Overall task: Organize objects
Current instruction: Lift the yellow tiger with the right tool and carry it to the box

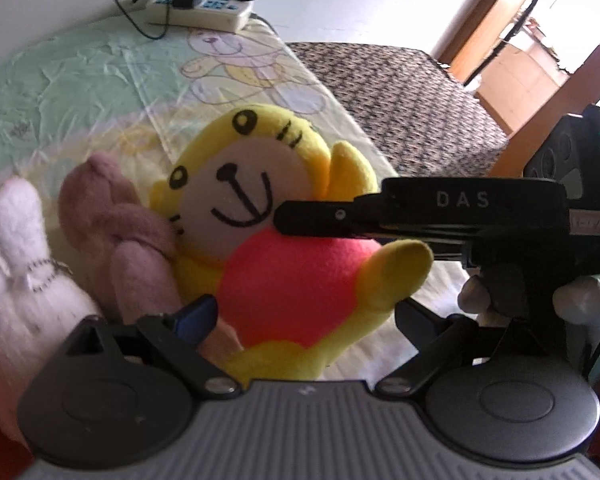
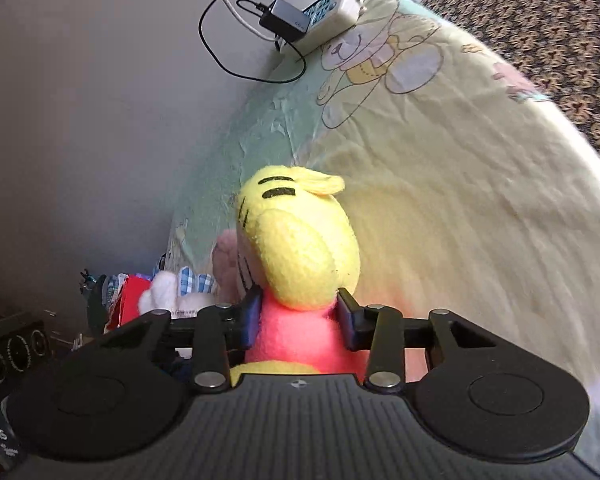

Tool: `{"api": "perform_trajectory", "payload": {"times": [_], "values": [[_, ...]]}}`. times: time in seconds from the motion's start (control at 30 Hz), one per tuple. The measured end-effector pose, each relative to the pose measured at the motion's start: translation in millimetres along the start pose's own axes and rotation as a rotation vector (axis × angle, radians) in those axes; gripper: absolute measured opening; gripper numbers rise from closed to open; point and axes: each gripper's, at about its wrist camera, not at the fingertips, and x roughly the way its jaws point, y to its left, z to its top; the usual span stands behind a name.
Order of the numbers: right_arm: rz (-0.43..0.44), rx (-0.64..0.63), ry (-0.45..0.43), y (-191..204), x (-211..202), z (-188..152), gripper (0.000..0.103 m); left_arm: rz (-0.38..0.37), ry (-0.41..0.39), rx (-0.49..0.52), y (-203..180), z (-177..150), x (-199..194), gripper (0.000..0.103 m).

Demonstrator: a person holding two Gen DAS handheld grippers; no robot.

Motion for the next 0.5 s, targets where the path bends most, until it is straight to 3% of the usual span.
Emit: {"api": "perform_trajectory", "payload": {"times": [0.5], "values": [[-0.075,0.007,-0.032,-4,-63,-67,0.040,-0.169,0.074,0.061,-36,-51,-6,0.101]]}}
